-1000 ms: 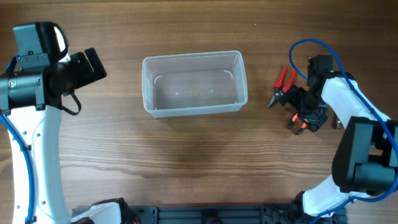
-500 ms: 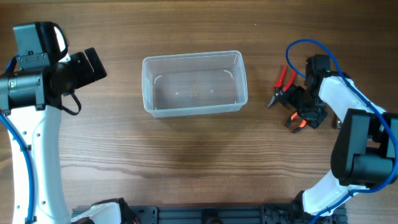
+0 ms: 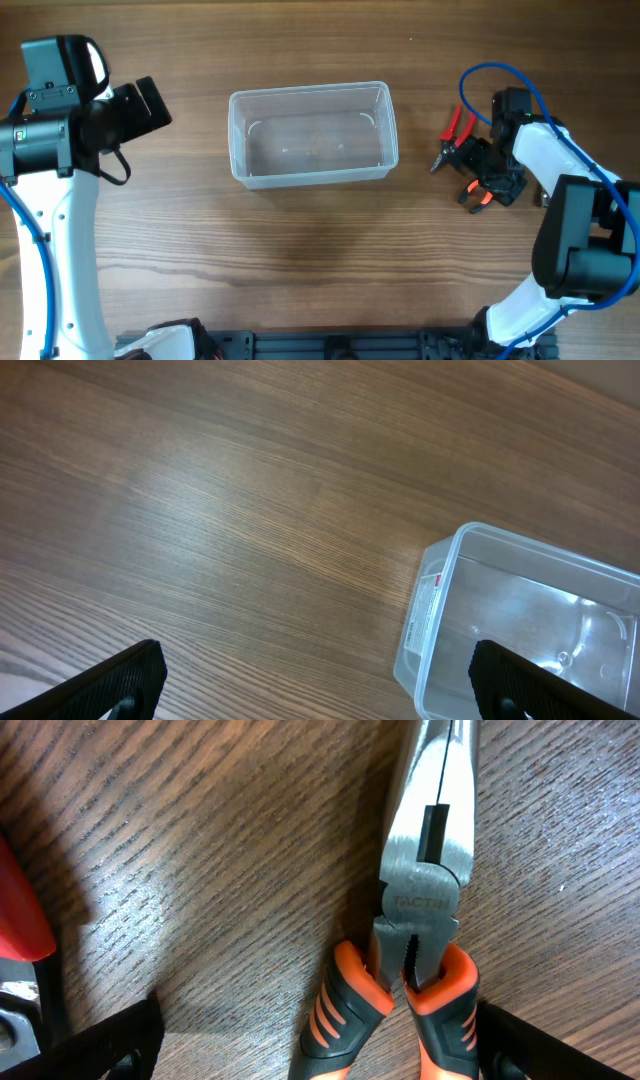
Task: Pack container
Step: 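Lower the right gripper over the orange-black needle-nose pliers handles, then close the right gripper on the pliers handles and lift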
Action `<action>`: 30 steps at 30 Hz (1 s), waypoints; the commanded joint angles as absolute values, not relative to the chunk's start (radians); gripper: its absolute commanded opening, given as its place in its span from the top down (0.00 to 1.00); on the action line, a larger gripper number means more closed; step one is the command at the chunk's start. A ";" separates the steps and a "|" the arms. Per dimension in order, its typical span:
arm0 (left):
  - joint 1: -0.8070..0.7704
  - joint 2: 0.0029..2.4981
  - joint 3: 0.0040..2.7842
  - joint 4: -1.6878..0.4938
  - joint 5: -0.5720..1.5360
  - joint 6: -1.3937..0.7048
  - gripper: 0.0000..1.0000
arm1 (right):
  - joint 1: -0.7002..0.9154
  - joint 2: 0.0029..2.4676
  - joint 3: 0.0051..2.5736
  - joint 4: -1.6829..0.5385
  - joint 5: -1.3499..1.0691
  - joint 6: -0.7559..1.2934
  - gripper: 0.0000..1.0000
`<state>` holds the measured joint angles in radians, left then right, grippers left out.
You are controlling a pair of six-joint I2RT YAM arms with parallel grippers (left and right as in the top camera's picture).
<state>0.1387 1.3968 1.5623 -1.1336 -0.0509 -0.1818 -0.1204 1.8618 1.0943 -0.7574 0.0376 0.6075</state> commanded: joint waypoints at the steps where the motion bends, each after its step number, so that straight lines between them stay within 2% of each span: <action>1: 0.144 1.403 1.562 -1.135 -0.035 -0.194 0.00 | -0.115 1.895 1.084 -0.745 0.067 0.602 0.06; 4: 0.144 1.403 1.562 -1.134 -0.035 -0.194 0.00 | -0.115 1.895 1.084 -0.736 0.054 0.605 0.21; 12: 0.144 1.403 1.562 -1.134 -0.035 -0.194 0.00 | -0.115 1.895 1.084 -0.729 0.051 0.605 0.41; 15: 0.144 1.403 1.562 -1.135 -0.035 -0.194 0.00 | -0.115 1.895 1.084 -0.728 0.051 0.605 0.43; 17: 0.144 1.403 1.562 -1.134 -0.035 -0.194 0.00 | -0.115 1.895 1.084 -0.728 0.051 0.604 0.49; 19: 0.144 1.403 1.562 -1.135 -0.035 -0.194 0.00 | -0.115 1.895 1.084 -0.728 0.052 0.605 0.57; 21: 0.144 1.403 1.562 -1.135 -0.035 -0.194 0.00 | -0.115 1.895 1.084 -0.728 0.052 0.605 0.61; 25: 0.144 1.403 1.562 -1.135 -0.035 -0.194 0.00 | -0.115 1.895 1.084 -0.728 0.052 0.605 0.85; 29: 0.144 1.403 1.562 -1.135 -0.035 -0.194 0.00 | -0.115 1.895 1.084 -0.728 0.052 0.604 0.96; 30: 0.144 1.403 1.562 -1.135 -0.035 -0.194 0.00 | -0.115 1.895 1.084 -0.728 0.052 0.604 0.96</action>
